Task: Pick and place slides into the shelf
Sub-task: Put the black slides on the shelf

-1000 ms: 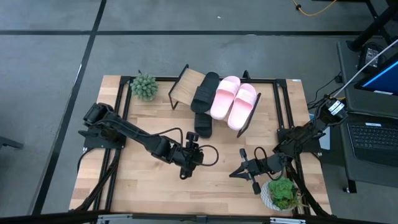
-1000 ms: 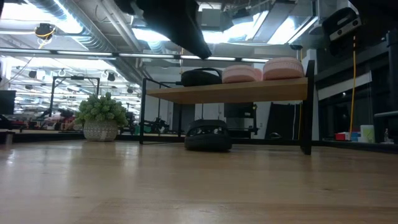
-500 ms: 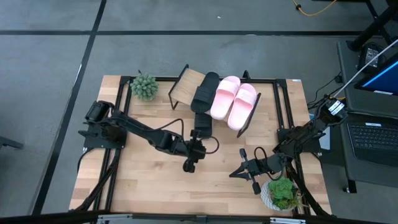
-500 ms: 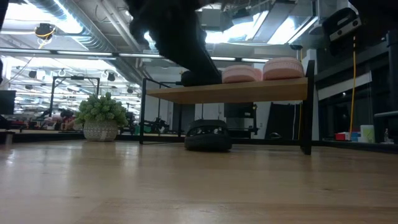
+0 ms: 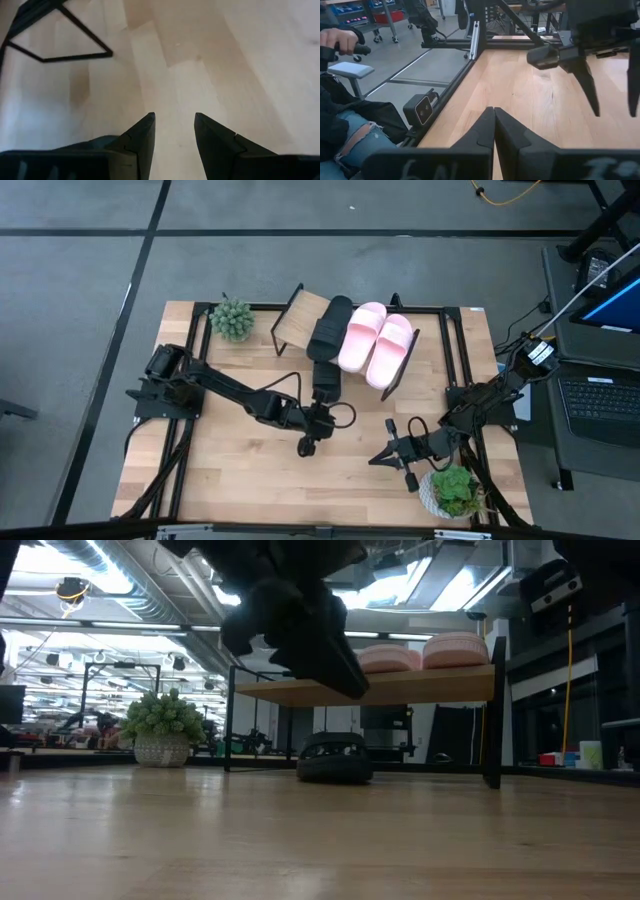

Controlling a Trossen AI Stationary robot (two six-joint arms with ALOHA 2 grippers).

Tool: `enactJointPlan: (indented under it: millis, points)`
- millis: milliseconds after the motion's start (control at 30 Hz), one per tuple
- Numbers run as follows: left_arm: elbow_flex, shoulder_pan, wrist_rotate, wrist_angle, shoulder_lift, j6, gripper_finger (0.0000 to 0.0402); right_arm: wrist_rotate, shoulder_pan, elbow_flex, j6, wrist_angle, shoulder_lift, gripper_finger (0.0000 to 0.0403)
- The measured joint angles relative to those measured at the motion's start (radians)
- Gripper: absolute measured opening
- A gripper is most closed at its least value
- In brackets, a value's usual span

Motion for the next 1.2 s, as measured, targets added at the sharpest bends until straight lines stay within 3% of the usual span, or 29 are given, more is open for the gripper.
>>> enactJointPlan:
  millis: [467,667,1200]
  points:
    - [0.0,0.005,-0.038,-0.039,0.011,-0.003,0.013,0.0,0.0,0.0,0.023,0.001,0.0,0.0012]
    - [0.0,0.019,-0.124,-0.097,0.011,-0.009,0.013,0.0,0.0,0.0,0.016,0.001,0.0,0.0012]
    - [0.001,0.058,-0.146,-0.139,0.072,-0.034,0.013,0.0,0.0,0.0,-0.004,0.001,0.0,0.0012]
